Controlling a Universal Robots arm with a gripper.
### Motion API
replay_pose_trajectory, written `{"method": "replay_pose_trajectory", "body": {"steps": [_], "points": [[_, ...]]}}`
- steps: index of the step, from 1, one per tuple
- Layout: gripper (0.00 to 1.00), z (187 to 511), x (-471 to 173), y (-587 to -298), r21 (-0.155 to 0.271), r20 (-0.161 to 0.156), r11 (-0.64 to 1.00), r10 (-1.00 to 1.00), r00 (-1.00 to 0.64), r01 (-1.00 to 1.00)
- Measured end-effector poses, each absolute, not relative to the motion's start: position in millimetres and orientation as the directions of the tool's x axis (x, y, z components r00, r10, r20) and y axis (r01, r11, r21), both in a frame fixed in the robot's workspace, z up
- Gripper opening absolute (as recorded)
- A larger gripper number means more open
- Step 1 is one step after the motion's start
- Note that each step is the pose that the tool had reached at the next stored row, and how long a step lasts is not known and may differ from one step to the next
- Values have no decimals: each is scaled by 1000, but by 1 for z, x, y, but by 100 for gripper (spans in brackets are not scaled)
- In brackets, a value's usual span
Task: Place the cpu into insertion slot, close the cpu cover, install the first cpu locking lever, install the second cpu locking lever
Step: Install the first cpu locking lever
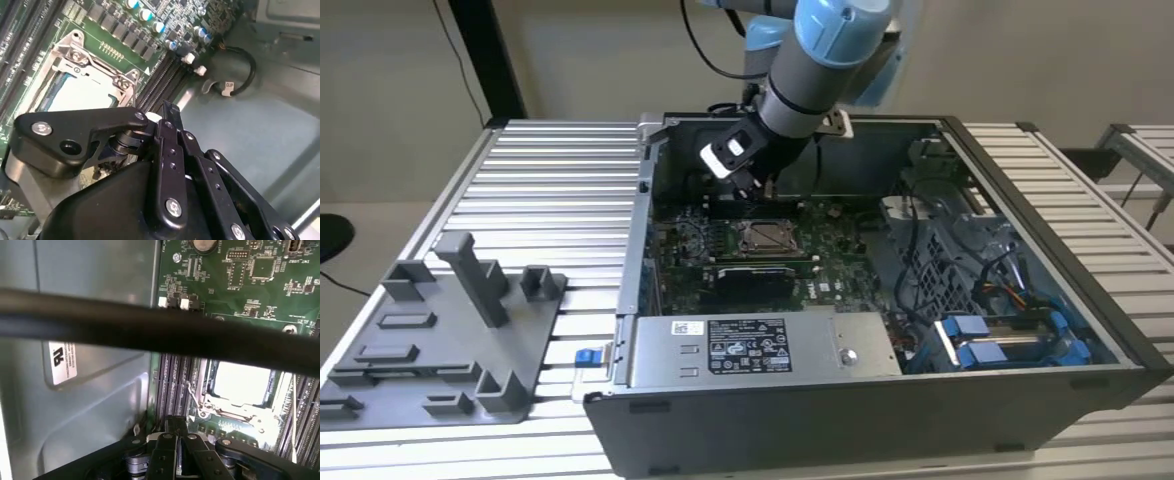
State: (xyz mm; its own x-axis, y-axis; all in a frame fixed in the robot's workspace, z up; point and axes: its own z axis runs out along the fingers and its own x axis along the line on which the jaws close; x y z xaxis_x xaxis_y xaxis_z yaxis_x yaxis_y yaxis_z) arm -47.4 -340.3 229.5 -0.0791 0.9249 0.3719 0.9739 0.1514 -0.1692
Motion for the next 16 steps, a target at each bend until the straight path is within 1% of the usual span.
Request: {"method": "replay_pose_trajectory", "body": {"steps": [8, 16], "points": [[0, 223, -57, -344, -123, 367, 149, 925, -94, 981], [0, 217, -57, -344, -112, 363, 145, 927, -96, 983]]}}
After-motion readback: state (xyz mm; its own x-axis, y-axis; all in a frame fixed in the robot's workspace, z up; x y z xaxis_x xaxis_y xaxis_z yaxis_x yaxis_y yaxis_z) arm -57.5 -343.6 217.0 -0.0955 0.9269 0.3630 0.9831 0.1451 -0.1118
